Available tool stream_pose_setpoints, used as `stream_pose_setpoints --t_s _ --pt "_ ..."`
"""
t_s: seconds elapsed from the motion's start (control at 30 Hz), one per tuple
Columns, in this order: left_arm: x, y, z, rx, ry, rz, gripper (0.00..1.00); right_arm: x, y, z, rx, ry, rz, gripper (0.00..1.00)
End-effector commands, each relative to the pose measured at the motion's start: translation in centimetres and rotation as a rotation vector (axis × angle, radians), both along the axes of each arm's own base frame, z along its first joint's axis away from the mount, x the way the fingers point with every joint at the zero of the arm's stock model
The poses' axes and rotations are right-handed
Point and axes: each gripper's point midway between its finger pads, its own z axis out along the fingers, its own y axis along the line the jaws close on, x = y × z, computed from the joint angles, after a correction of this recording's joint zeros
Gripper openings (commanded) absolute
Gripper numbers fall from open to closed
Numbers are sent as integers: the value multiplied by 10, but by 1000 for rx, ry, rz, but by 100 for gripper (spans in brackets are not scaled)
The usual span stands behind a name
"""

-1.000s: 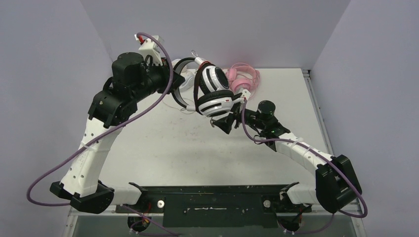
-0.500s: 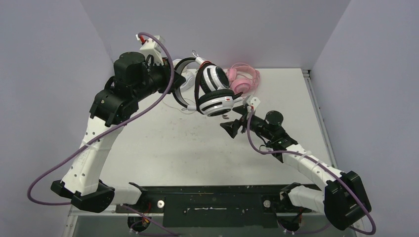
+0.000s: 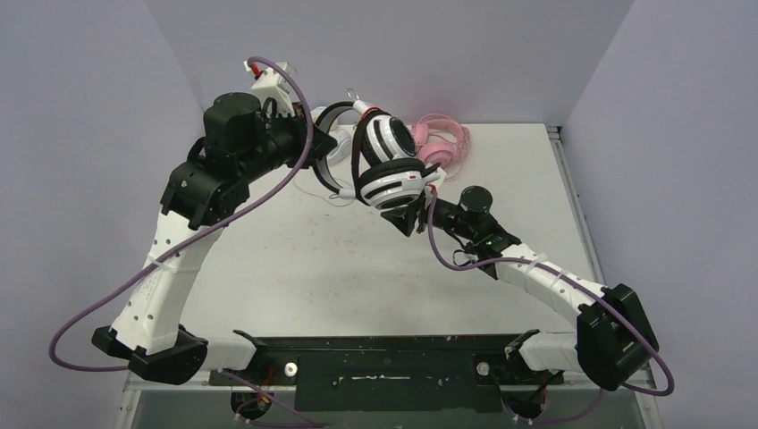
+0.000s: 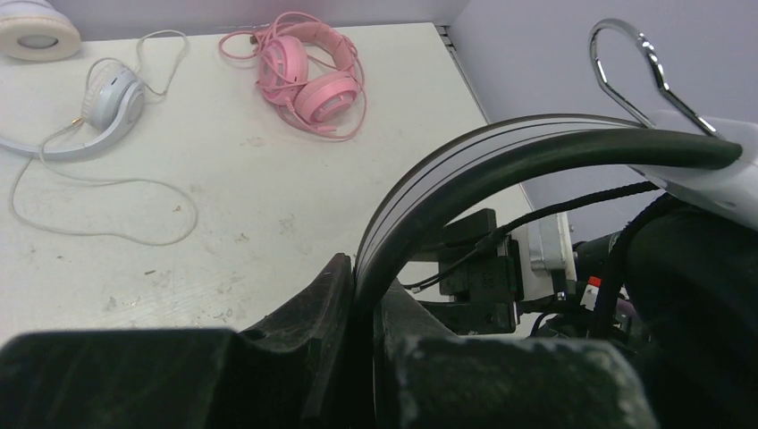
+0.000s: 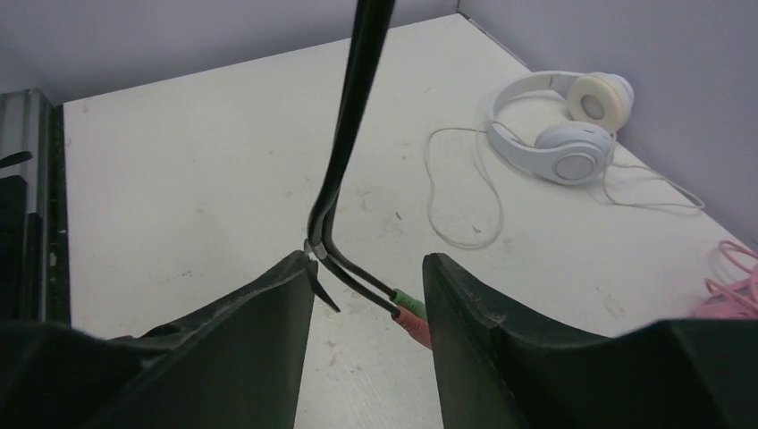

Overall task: Wrap the headphones
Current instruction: Wrap the headphones cable around the headphones.

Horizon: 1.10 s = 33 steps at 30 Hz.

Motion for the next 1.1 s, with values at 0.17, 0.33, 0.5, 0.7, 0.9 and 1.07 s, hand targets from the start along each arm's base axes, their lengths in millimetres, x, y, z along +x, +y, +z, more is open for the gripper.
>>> stream_pose_setpoints --t_s 0.17,0.33,0.5,0.7,0.9,1.07 --pt "3 1 54 -181 -106 36 0 -13 23 31 80 -55 76 6" --pt "27 15 41 -332 -42 129 0 -48 36 21 126 45 118 0" --pt "56 38 9 -442 3 275 0 -84 48 18 159 123 120 0" --pt "80 59 -44 -421 21 449 0 -110 68 28 133 225 192 0" --pt "92 86 -103 -273 49 609 0 -121 90 59 109 268 293 0" --pt "90 96 -147 -201 59 660 0 -111 103 89 192 277 292 7"
